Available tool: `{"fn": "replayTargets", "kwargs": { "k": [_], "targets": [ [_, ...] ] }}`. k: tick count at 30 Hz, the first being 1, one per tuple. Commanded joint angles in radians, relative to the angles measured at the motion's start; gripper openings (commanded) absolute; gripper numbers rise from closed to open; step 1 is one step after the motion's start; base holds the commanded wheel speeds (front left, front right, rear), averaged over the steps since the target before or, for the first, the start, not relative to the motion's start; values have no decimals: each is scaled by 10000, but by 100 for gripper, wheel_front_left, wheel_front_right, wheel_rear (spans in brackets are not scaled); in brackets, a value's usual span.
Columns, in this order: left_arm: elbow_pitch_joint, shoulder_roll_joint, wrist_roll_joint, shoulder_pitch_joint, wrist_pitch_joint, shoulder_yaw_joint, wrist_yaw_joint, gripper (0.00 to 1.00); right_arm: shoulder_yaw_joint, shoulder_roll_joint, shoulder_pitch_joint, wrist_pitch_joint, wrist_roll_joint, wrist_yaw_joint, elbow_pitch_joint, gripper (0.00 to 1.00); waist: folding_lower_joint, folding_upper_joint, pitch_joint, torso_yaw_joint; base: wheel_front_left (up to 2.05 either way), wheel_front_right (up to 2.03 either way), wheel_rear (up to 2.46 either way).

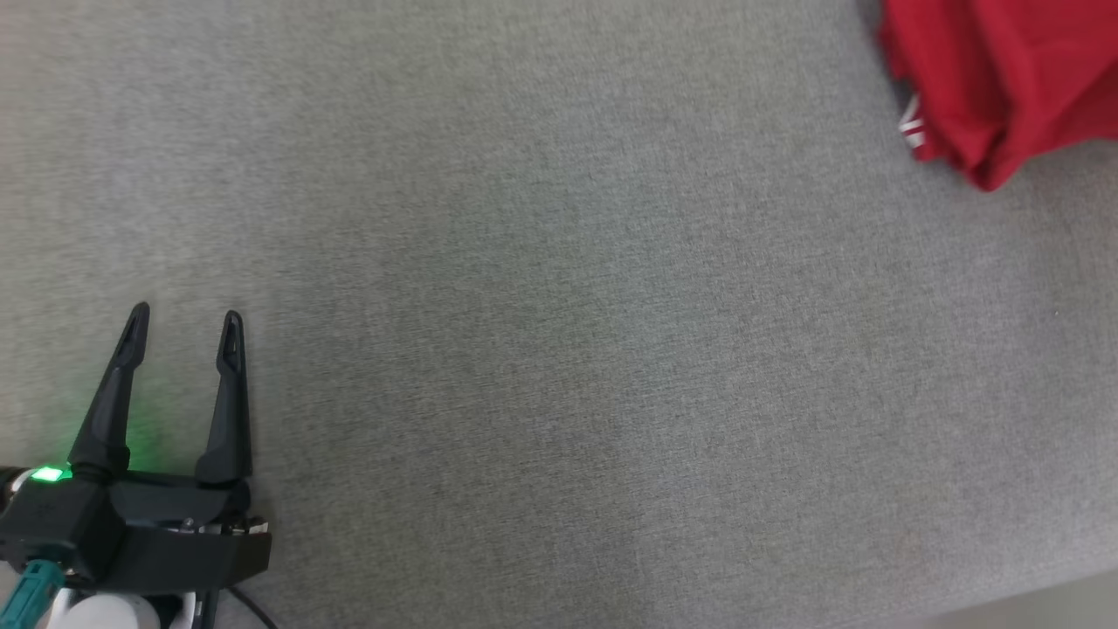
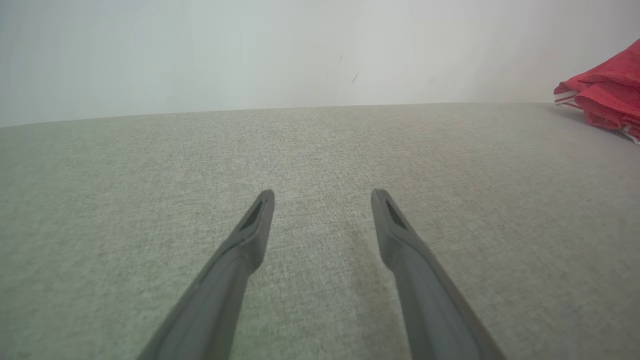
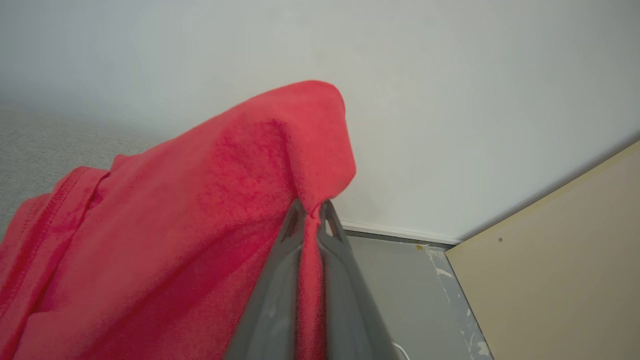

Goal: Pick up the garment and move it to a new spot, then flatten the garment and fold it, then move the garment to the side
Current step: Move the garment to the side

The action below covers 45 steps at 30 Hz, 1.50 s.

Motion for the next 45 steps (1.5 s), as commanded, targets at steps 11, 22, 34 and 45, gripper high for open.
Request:
{"fn": "replayTargets", "kwargs": {
  "k": [11,22,34,45],
  "targets": [
    [-436,187,80,-99,54,-91,61,100,-114,-278,-955,420,-736,-23,1238,4,-2,-2,544,-218,0,0,0],
    [-53,-34,-88,188,-4,-69,241,100,-212,313,-1298,-575,-1830,-23,1836,100,-2,-2,-46,-85,0,0,0],
    [438,-598,-247,1293,-35,702,333,100,-665,1716,146,-2219,-1072,-23,411,100,-2,-2,-2277,141,0,0,0],
    [654,-1167,-34,2193,-29,1132,213,100,-1770,3502,4114,-2414,-1311,-23,-2133,100,-2,-2,-3789,599,0,0,0]
  ]
}}
